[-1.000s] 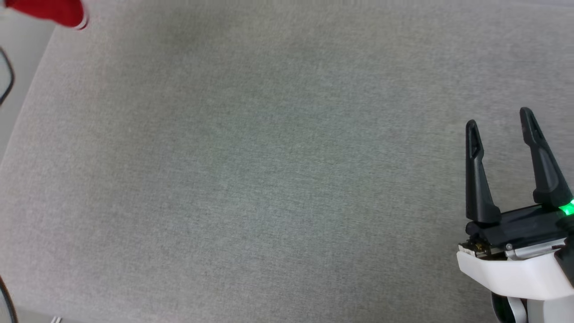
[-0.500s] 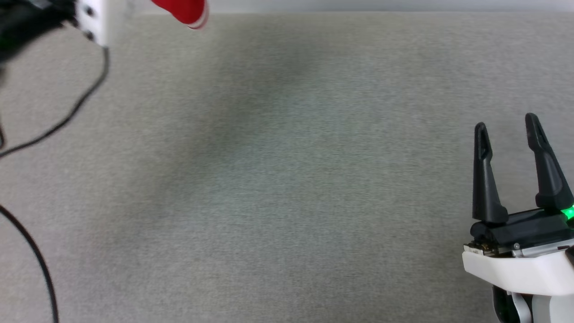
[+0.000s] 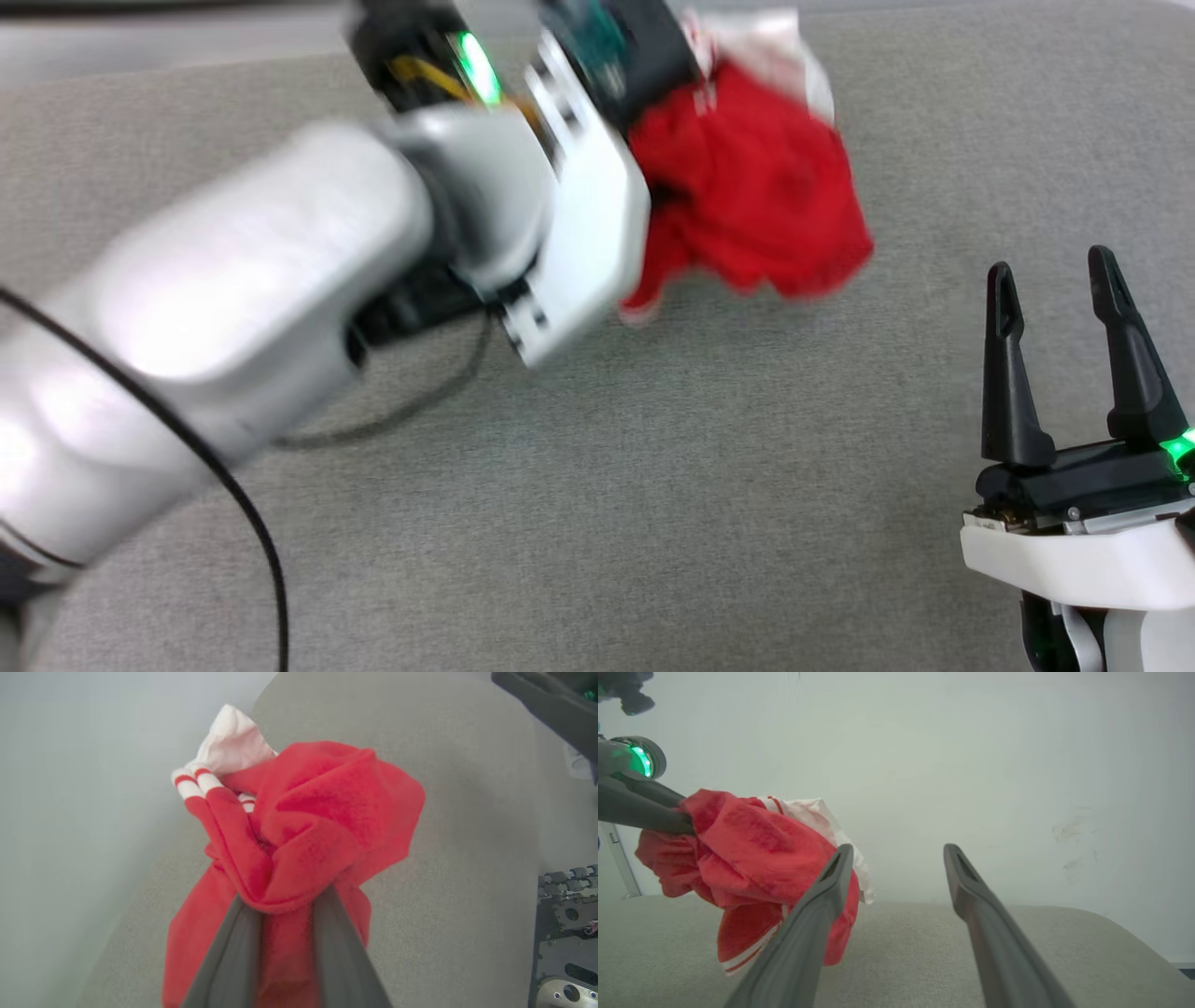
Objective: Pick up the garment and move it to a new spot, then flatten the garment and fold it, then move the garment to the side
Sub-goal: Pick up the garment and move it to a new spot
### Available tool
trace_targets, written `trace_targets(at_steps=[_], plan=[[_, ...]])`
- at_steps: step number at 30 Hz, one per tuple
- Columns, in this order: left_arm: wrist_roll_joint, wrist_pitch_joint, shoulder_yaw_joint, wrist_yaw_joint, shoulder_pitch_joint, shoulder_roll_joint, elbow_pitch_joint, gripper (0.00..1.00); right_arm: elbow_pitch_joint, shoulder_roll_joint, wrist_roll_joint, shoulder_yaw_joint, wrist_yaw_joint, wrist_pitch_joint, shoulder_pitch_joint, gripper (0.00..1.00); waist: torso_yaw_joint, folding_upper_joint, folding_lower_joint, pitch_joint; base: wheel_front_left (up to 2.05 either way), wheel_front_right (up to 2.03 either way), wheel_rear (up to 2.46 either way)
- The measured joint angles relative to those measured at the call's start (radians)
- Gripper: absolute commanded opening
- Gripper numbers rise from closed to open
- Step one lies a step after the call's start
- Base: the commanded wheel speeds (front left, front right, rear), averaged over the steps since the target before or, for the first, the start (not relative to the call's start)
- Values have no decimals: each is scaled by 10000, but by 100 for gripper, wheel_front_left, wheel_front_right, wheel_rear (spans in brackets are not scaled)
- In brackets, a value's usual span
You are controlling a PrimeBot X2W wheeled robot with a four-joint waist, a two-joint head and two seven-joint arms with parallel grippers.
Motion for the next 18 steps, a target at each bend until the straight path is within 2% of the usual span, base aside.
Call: trace_targets(at_steps=[7, 11, 18], plan=[[-35, -167, -918, 0, 1785, -516, 433, 0, 56, 2, 77, -4, 0, 0, -4, 100, -231, 0, 0, 188, 0, 0, 0], [650, 299, -938, 0, 3306, -832, 573, 0, 113, 2, 96, -10, 0, 0, -7, 100, -307, 0, 1, 282, 0, 0, 0], [974, 334, -928, 2, 5214, -1597, 926, 0, 203, 2, 165, -109, 0, 0, -19, 100, -193, 0, 1, 296, 0, 0, 0]])
